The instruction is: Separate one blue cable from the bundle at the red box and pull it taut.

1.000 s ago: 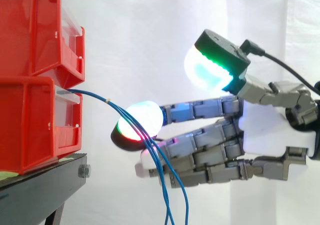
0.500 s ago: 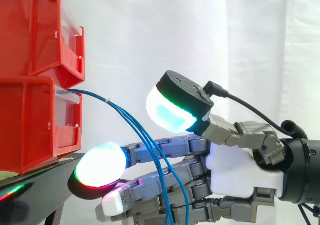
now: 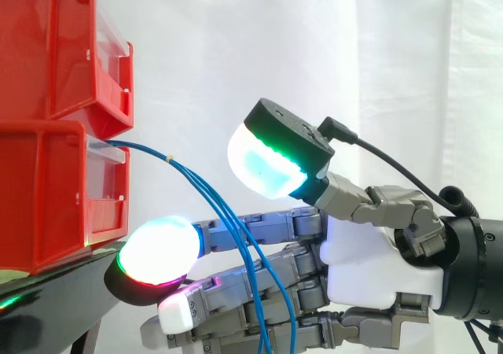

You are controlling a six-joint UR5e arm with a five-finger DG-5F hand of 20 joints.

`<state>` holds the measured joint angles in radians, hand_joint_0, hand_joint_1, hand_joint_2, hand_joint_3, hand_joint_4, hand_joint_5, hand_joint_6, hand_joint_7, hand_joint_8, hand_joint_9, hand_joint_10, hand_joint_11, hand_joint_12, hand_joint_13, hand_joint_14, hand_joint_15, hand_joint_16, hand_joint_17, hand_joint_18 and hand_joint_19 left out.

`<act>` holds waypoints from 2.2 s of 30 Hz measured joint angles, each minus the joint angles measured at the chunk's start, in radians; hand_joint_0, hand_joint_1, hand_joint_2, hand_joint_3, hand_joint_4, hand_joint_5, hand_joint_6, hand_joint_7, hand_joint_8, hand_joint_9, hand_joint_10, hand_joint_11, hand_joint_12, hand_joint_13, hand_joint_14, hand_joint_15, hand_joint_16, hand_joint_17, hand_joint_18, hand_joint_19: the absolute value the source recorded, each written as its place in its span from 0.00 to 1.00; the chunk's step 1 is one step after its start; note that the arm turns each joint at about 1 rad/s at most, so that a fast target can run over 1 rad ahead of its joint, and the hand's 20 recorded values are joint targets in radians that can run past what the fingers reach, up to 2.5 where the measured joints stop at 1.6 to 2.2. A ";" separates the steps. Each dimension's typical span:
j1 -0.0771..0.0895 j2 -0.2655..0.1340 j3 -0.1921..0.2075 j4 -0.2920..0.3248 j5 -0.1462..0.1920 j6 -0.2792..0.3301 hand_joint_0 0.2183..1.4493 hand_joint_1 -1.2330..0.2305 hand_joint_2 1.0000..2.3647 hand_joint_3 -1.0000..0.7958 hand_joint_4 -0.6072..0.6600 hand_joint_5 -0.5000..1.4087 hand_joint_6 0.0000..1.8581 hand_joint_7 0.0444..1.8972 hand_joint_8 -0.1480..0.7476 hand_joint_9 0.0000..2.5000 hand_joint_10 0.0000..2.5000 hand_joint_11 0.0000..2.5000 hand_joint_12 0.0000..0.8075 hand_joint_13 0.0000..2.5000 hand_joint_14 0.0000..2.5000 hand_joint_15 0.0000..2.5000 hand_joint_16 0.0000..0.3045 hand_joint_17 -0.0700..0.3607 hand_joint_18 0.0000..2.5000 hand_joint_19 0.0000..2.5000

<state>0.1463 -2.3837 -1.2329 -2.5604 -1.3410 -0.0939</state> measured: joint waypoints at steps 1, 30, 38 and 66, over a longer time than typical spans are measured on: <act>0.000 0.000 0.000 0.000 -0.002 0.003 0.23 0.45 0.00 0.28 0.65 0.17 0.27 0.53 0.50 0.24 0.01 0.22 0.42 0.12 0.00 0.07 0.16 0.42 0.06 0.06; -0.021 0.000 0.011 0.008 -0.083 0.067 0.27 0.42 0.01 0.33 0.64 0.18 0.27 0.60 0.49 0.25 0.01 0.23 0.40 0.14 0.00 0.08 0.15 0.40 0.08 0.08; -0.023 0.000 0.015 0.011 -0.086 0.061 0.28 0.42 0.01 0.35 0.63 0.18 0.27 0.61 0.49 0.25 0.01 0.23 0.40 0.14 0.00 0.08 0.15 0.40 0.09 0.08; -0.025 0.000 0.056 -0.044 -0.107 0.043 0.24 0.51 0.00 0.29 0.64 0.18 0.27 0.61 0.51 0.26 0.01 0.23 0.42 0.16 0.00 0.10 0.15 0.40 0.11 0.10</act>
<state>0.1209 -2.3841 -1.1765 -2.6039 -1.4481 -0.0507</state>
